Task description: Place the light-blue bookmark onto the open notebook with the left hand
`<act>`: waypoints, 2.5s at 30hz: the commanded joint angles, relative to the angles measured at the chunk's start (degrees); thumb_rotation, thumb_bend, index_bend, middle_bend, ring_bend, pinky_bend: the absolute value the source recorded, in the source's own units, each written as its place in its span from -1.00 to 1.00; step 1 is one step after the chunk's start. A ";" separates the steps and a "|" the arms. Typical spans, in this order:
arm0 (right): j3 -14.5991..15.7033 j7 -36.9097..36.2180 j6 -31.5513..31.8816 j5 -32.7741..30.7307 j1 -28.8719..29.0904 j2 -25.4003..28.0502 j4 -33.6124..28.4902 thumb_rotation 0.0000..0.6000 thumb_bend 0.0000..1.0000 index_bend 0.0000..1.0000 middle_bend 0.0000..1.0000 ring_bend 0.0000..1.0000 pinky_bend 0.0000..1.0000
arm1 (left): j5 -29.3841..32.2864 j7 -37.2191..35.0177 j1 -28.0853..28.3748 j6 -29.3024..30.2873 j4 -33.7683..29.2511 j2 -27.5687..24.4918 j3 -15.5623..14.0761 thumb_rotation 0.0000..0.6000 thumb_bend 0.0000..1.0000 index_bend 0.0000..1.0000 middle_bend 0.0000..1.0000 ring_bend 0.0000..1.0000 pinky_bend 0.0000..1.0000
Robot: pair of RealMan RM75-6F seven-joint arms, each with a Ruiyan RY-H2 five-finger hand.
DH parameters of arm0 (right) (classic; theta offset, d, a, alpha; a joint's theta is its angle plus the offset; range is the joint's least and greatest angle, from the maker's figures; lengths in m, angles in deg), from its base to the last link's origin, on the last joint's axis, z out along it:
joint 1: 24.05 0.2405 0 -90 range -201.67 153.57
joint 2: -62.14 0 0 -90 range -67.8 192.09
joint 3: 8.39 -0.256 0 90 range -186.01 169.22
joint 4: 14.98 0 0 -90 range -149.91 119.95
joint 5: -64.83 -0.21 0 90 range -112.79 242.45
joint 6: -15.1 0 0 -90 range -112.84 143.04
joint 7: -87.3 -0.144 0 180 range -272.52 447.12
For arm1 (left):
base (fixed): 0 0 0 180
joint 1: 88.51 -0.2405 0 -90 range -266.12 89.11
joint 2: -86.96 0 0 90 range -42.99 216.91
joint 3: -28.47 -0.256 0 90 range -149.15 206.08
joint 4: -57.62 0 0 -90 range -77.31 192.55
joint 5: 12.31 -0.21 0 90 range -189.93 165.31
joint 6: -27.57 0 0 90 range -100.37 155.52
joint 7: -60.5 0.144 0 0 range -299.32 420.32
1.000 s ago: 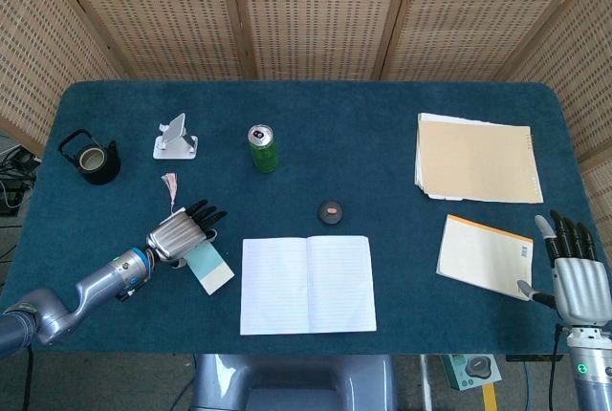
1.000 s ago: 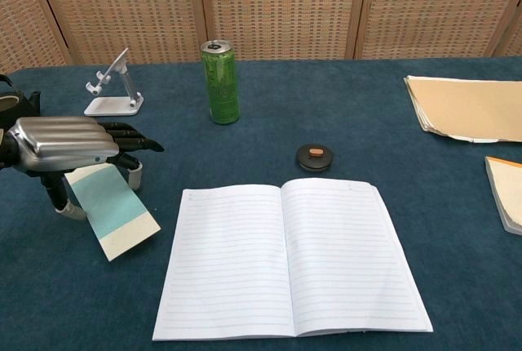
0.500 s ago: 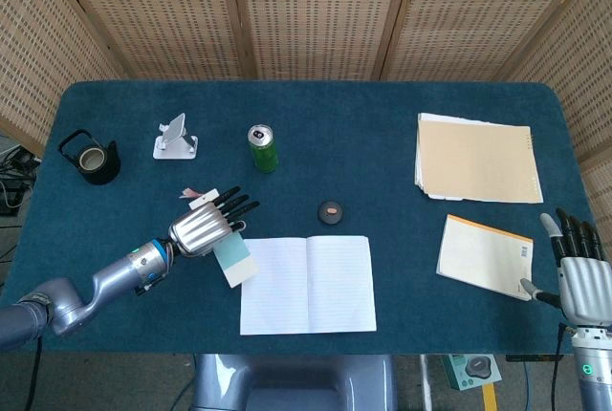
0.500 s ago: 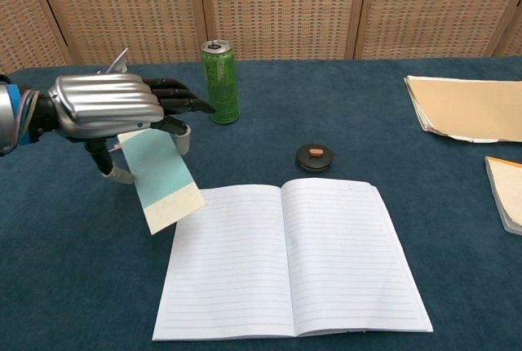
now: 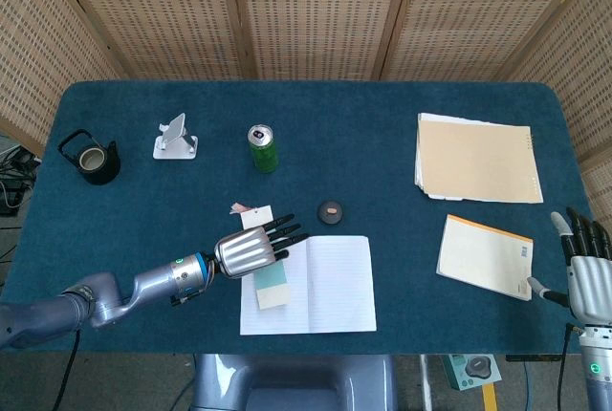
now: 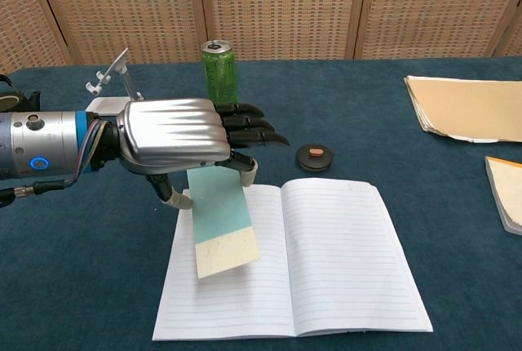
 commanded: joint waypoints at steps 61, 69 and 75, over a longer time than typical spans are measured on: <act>-0.41 -0.33 0.76 0.14 -0.19 0.04 -0.04 1.00 -0.80 -0.96 -1.00 -1.00 -1.00 | 6.35 -9.95 4.44 -8.57 -9.82 -5.80 -6.26 1.00 0.95 -1.00 -1.00 -1.00 -1.00; -0.38 -0.27 0.97 0.36 -0.21 0.12 -0.21 1.00 -0.80 -0.96 -1.00 -1.00 -1.00 | 7.91 -8.10 4.11 -11.35 -12.89 -7.84 -6.78 1.00 1.00 -1.00 -1.00 -1.00 -0.96; -0.42 -0.24 1.08 0.29 -0.28 0.19 -0.39 1.00 -0.80 -0.96 -1.00 -1.00 -1.00 | 9.16 -6.22 3.90 -14.14 -13.11 -7.17 -6.87 1.00 1.00 -0.96 -1.00 -1.00 -0.94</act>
